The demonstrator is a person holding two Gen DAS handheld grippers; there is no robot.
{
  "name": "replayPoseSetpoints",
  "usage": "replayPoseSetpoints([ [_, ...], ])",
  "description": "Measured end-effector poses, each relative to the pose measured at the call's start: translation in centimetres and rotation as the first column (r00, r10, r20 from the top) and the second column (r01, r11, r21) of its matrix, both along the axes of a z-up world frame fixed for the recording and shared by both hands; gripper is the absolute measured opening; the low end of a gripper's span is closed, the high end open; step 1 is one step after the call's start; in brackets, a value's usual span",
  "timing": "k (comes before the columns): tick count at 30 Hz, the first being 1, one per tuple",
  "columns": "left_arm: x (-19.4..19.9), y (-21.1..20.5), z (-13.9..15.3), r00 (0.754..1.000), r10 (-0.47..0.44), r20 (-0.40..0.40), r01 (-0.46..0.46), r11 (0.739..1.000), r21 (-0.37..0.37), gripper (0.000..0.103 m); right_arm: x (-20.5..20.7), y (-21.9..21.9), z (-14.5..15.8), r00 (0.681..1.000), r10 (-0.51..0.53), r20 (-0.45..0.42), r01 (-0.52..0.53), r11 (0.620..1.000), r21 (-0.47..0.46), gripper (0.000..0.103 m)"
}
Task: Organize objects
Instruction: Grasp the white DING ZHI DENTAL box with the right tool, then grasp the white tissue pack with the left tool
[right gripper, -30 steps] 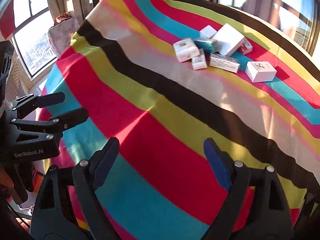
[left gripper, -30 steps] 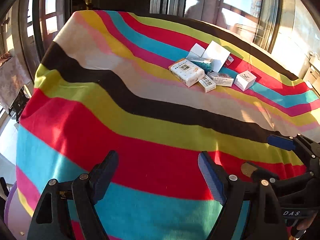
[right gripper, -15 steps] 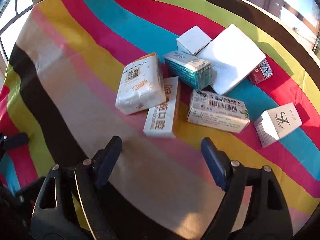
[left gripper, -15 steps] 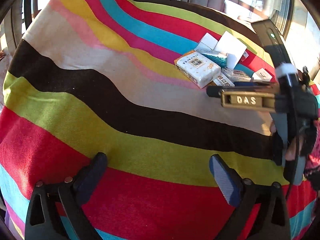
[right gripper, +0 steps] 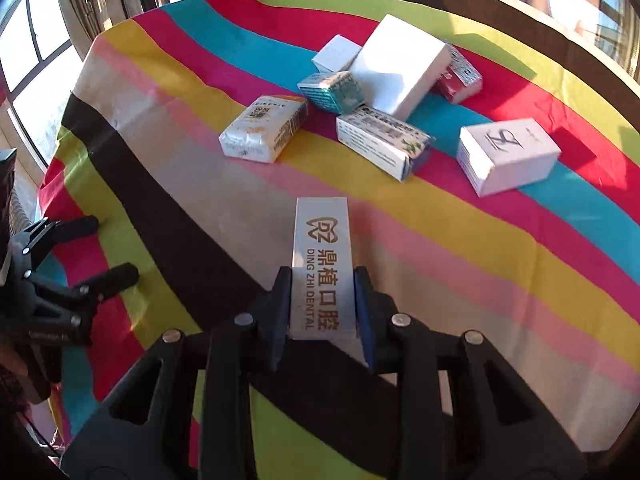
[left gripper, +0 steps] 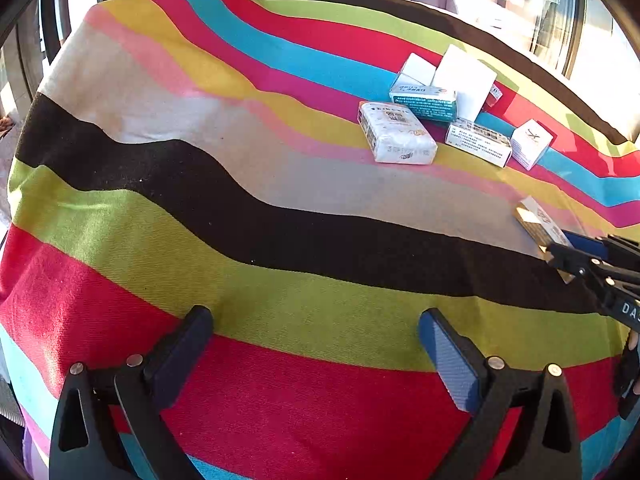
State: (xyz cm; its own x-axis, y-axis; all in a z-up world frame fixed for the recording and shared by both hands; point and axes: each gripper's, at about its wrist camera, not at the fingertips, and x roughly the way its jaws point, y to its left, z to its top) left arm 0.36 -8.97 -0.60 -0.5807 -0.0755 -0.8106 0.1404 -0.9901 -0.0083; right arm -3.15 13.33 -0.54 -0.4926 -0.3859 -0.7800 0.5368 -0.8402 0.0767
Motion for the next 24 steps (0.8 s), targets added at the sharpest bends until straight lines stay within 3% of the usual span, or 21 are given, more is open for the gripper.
replayPoseSetpoints([
  [5,-0.2,0.0,0.0,1.0,0.008,0.005,-0.008,1.0,-0.001,0.103,0.2,0.6,0.3,0.999,0.008,-0.035,-0.007,0.999,0.032,0.036],
  [7,-0.4,-0.1,0.1,1.0,0.017,0.015,-0.017,1.0,-0.001,0.103,-0.3,-0.5,0.2,0.998,0.024,-0.056,-0.02,0.998,0.064,0.048],
  [9,-1.5,0.2,0.2,0.999,0.029,0.043,-0.029,1.0,0.0,0.103,-0.6,-0.5,-0.2,0.998,0.026,-0.06,-0.022,0.997,0.078,0.051],
  [11,-3.4,0.8,0.3,0.997,0.027,0.07,-0.028,1.0,0.001,0.103,-0.4,-0.4,0.0,0.997,0.027,-0.068,-0.021,0.996,0.084,0.047],
  [12,-4.5,1.3,0.4,0.997,0.024,0.074,-0.024,1.0,-0.003,0.103,-0.2,-0.4,0.0,0.997,0.029,-0.073,-0.023,0.996,0.084,0.034],
  [17,-11.2,5.0,0.5,0.998,-0.037,0.058,0.038,0.999,-0.029,0.103,-0.4,-0.2,-0.2,0.997,0.021,-0.072,-0.015,0.997,0.082,0.034],
  [24,-17.6,5.4,0.3,0.996,0.073,0.048,-0.072,0.997,-0.004,0.103,-0.5,0.0,-0.3,0.998,0.018,-0.065,-0.013,0.997,0.073,0.035],
])
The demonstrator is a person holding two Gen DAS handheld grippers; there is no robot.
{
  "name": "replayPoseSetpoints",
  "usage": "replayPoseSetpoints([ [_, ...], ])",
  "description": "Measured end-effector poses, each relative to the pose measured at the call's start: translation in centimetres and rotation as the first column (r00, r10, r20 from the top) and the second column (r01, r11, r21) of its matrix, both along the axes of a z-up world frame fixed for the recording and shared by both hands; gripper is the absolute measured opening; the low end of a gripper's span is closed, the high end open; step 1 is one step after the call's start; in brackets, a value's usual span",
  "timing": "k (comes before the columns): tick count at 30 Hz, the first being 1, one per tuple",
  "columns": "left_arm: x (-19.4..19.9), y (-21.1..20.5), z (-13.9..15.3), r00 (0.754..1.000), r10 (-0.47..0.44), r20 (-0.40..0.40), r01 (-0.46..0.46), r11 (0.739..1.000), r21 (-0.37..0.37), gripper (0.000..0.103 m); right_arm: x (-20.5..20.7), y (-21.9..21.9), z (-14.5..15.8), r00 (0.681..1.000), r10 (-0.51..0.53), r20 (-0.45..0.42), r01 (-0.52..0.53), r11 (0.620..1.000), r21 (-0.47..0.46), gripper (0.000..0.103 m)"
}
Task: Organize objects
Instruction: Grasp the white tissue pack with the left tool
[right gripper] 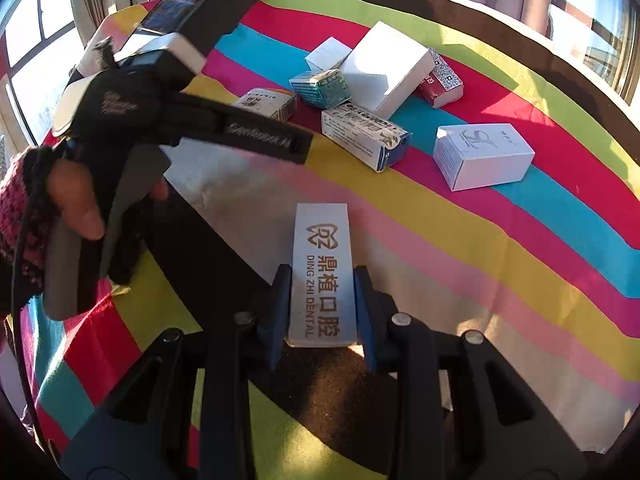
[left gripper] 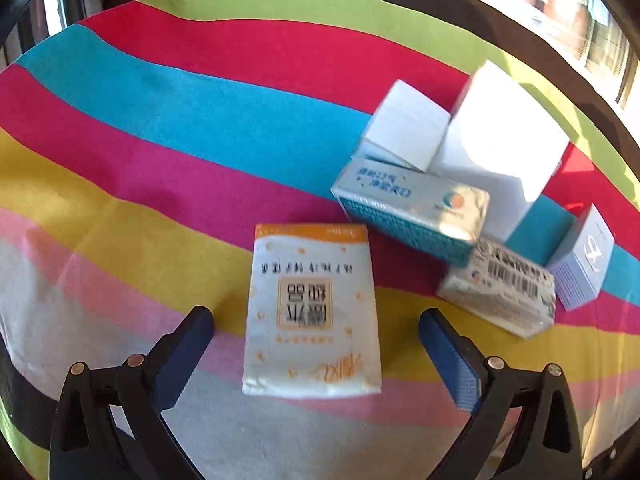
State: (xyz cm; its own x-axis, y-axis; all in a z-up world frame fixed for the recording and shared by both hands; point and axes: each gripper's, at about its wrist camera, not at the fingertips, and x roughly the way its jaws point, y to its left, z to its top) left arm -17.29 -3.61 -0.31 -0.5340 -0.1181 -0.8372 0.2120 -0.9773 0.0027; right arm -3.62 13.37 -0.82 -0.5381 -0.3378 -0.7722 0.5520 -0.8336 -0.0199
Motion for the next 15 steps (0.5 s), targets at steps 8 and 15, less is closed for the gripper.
replayPoseSetpoints([
  [8,6.4,1.4,1.2,0.99,-0.115,-0.076,0.113,0.993,-0.035,0.052,-0.3,0.4,0.0,1.0,-0.012,0.016,0.012,1.0,-0.027,0.035],
  [15,16.3,0.1,1.8,0.98,-0.178,-0.093,0.173,0.983,-0.056,0.052,-0.3,0.3,0.0,1.0,-0.014,0.014,0.014,1.0,-0.022,0.035],
])
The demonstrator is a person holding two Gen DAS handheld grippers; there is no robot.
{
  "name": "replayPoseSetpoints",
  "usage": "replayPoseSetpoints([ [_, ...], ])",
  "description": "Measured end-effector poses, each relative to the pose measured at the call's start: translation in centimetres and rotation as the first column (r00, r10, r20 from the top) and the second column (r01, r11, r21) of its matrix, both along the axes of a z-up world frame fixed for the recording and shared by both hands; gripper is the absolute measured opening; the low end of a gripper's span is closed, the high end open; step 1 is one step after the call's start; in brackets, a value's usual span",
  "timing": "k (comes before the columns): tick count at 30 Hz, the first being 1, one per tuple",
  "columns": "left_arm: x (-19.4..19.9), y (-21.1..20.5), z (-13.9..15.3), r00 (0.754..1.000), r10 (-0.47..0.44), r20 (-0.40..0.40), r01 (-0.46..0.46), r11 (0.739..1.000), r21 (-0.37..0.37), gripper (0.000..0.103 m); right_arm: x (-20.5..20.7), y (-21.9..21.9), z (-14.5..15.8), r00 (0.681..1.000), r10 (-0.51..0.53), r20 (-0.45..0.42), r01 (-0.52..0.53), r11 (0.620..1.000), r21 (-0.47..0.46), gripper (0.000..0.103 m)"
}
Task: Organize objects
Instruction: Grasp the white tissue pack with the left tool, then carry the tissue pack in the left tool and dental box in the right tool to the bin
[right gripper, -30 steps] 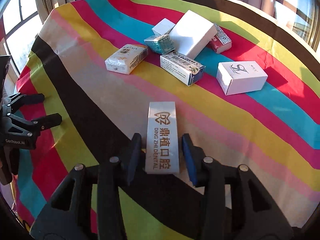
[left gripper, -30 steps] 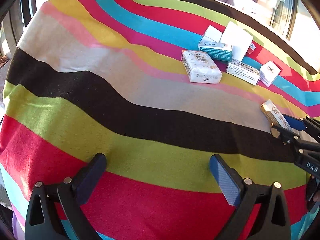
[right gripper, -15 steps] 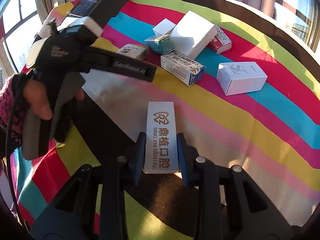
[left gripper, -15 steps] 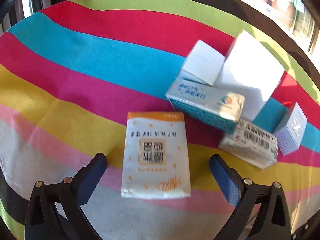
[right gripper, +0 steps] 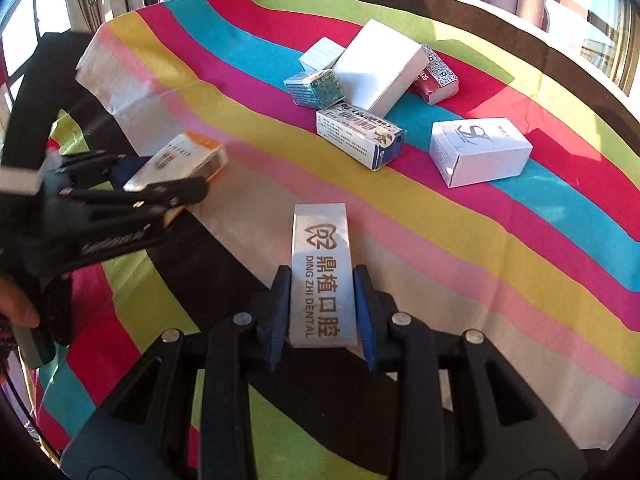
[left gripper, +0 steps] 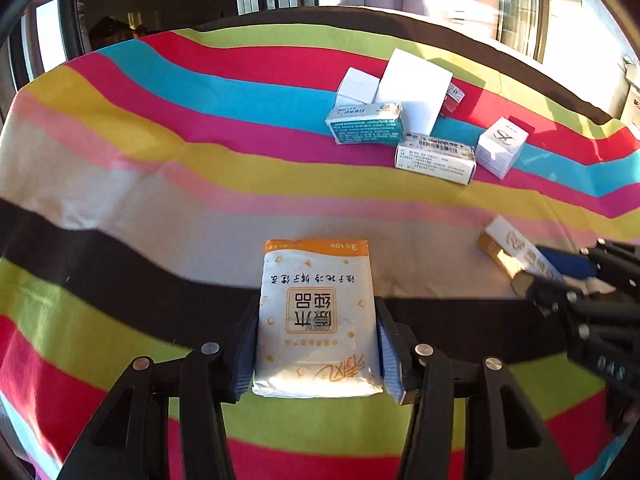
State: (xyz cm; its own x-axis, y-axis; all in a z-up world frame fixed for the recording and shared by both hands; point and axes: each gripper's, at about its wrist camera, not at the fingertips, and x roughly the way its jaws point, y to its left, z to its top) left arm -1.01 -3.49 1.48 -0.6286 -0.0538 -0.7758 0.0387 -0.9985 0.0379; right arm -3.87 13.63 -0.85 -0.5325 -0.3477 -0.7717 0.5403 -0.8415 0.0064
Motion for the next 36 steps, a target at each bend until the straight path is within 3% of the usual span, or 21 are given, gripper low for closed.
replayPoseSetpoints([
  [6,3.3,-3.8,-0.1,0.999,0.038,-0.009,-0.037,0.997,0.062,0.052,-0.1,0.0,0.0,1.0,0.0,-0.001,0.0,1.0,0.001,0.035],
  [17,2.1,-3.6,-0.8,0.998,0.057,-0.002,-0.057,0.998,0.037,0.054,0.0,0.1,0.0,0.999,-0.041,-0.002,0.041,0.999,0.017,0.035],
  [25,2.5,-3.7,-0.5,0.998,0.059,-0.003,-0.059,0.997,0.041,0.054,5.8,1.0,0.2,0.99,-0.139,0.029,0.14,0.99,-0.035,0.035],
  [36,3.9,-3.7,-0.5,0.998,0.069,0.003,-0.069,0.997,0.046,0.053,11.8,0.2,0.2,0.996,-0.086,0.003,0.086,0.996,0.009,0.035],
])
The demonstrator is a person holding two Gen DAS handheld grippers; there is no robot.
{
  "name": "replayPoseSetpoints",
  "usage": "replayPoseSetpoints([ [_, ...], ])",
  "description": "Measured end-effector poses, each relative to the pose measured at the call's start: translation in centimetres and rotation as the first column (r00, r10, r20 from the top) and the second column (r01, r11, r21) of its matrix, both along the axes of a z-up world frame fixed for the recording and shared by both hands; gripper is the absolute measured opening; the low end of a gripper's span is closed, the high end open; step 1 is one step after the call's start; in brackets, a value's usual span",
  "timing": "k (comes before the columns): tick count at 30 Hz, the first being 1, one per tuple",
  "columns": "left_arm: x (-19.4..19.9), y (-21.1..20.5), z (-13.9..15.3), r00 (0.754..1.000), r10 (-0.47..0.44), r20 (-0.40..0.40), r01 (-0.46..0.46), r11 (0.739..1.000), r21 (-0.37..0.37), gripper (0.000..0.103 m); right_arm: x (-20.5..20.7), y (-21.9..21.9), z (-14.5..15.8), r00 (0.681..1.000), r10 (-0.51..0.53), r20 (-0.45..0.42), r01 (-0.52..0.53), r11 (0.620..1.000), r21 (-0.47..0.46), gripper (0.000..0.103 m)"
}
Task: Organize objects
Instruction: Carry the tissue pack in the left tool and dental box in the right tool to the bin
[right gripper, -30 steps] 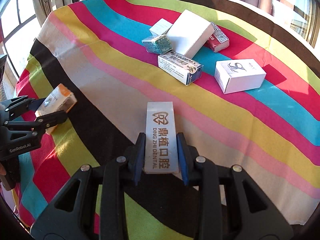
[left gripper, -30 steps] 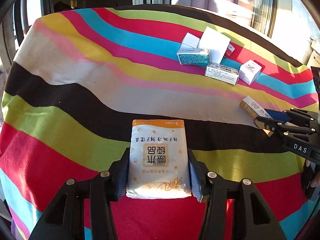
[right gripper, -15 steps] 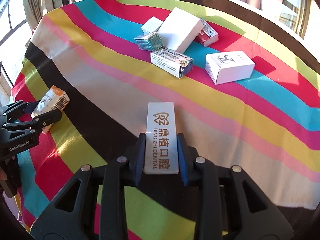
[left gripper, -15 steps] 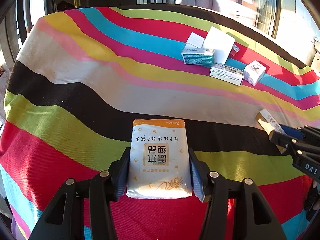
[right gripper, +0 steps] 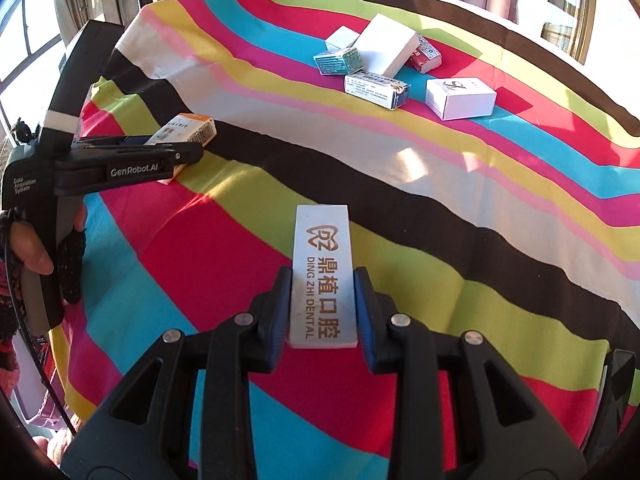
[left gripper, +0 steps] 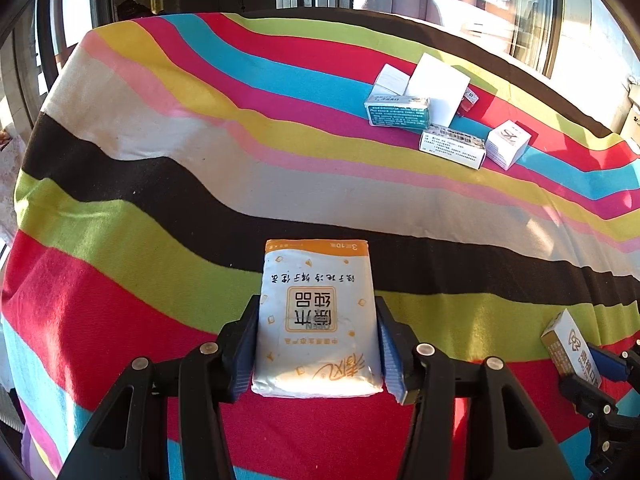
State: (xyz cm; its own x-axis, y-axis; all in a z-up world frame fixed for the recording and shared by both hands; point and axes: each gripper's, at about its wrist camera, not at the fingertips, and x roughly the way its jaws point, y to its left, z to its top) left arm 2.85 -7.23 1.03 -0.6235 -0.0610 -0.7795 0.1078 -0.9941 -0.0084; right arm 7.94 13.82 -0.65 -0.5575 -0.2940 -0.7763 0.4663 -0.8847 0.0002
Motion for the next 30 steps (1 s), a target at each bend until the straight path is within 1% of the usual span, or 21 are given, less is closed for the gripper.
replayPoseSetpoints([
  [5,4.5,0.2,0.3,0.999,0.03,-0.023,-0.028,0.996,0.085,0.053,1.7,0.9,0.2,1.0,-0.001,0.004,0.001,1.0,-0.007,0.035],
  [9,8.0,0.8,0.4,0.999,0.015,-0.033,-0.013,0.996,0.086,0.053,2.5,1.2,0.5,1.0,-0.002,0.006,0.002,1.0,-0.028,0.035],
  [15,12.0,0.6,1.0,0.998,-0.005,-0.055,0.008,0.999,0.04,0.053,3.5,0.3,0.9,0.999,0.036,-0.007,-0.036,0.999,-0.033,0.035],
  [23,15.8,-0.7,0.3,0.999,0.006,-0.044,-0.003,0.998,0.062,0.053,4.7,-1.0,1.1,0.997,0.07,-0.017,-0.07,0.997,-0.014,0.035],
  [26,17.0,-0.7,0.2,0.999,0.005,-0.047,-0.002,0.998,0.059,0.053,5.0,-1.3,1.2,0.997,0.08,-0.016,-0.081,0.997,-0.008,0.035],
  [30,18.2,-0.7,0.2,0.999,0.002,-0.054,0.002,0.997,0.073,0.053,5.7,-2.1,1.2,0.994,0.104,-0.02,-0.104,0.995,0.003,0.035],
])
